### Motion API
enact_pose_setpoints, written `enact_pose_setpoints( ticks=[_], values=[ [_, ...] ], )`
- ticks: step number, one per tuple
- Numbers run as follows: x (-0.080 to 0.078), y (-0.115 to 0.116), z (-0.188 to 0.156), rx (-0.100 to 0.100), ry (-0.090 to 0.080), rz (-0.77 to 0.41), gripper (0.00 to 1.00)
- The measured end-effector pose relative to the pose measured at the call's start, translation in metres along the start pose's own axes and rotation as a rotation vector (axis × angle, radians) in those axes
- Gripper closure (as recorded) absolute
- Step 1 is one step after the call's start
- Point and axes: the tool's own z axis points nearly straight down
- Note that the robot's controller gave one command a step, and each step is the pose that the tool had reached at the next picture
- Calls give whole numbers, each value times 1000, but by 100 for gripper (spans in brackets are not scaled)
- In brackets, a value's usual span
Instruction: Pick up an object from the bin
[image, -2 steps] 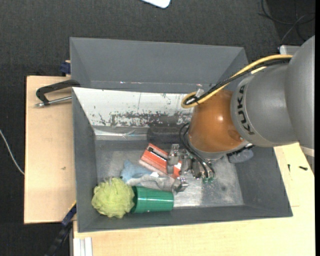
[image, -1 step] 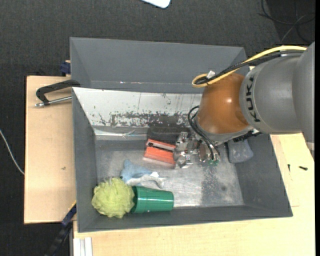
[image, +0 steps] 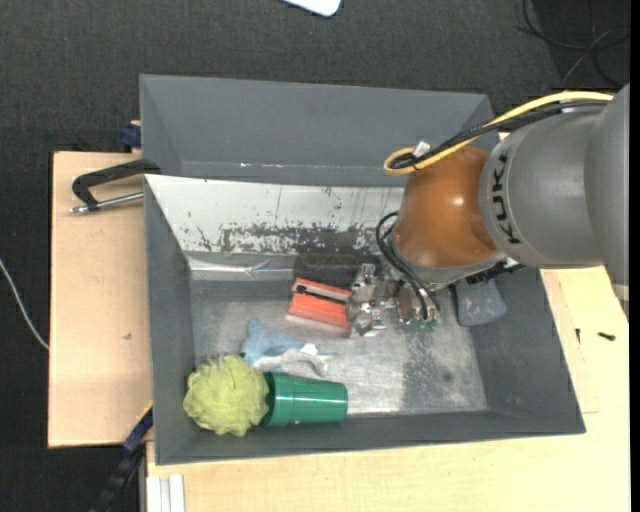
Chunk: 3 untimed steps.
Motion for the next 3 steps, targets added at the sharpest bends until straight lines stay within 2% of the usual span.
enact_pose_setpoints(
  ticks=[1, 2, 3],
  values=[
    [11, 1, -26, 8, 23, -25, 100],
    [-21, 15, -57, 8, 19, -152, 0],
    [-20, 16, -57, 7, 21, -151, 0]
  ],
)
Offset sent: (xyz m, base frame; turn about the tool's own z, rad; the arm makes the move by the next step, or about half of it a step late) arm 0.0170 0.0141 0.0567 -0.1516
